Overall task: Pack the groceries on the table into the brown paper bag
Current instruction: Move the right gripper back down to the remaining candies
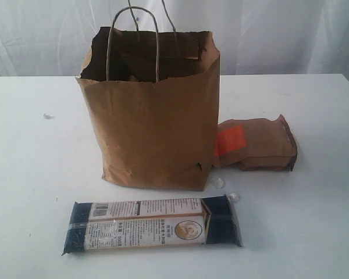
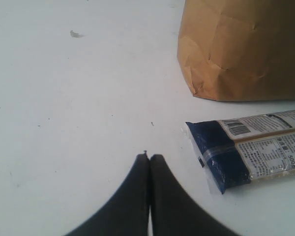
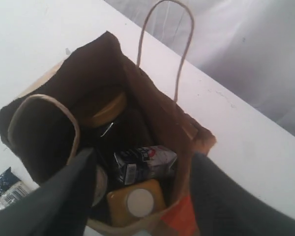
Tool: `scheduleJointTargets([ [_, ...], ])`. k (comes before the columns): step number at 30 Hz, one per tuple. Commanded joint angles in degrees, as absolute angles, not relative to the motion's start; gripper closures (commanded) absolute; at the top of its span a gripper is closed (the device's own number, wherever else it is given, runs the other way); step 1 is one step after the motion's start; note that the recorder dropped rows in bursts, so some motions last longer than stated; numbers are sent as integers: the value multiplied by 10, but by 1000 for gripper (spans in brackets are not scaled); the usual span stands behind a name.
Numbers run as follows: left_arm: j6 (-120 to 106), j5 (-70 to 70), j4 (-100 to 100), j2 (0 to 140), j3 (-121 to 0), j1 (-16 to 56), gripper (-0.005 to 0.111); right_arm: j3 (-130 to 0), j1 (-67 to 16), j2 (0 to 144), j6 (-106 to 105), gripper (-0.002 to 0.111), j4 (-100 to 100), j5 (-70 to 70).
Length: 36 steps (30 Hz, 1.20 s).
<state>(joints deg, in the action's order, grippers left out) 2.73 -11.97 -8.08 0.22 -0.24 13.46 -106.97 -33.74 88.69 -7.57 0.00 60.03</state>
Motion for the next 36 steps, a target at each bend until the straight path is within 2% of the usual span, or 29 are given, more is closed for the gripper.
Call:
scheduleJointTargets([
  [1,26,-120,-85,0,0,133,107,-1032,-336,827,-54,55,-54,609],
  [19,26,-120,-85,0,0,133,107,-685,-336,537,40,58,-85,579],
  [23,26,-120,-85,0,0,133,107,-568,-336,534,59,65,-82,564],
  [29,26,-120,-85,0,0,133,107,-430,-336,574,43,66,-21,389],
  [36,26,-120,-85,0,0,133,107,-405,-336,695,43,66,-21,285],
])
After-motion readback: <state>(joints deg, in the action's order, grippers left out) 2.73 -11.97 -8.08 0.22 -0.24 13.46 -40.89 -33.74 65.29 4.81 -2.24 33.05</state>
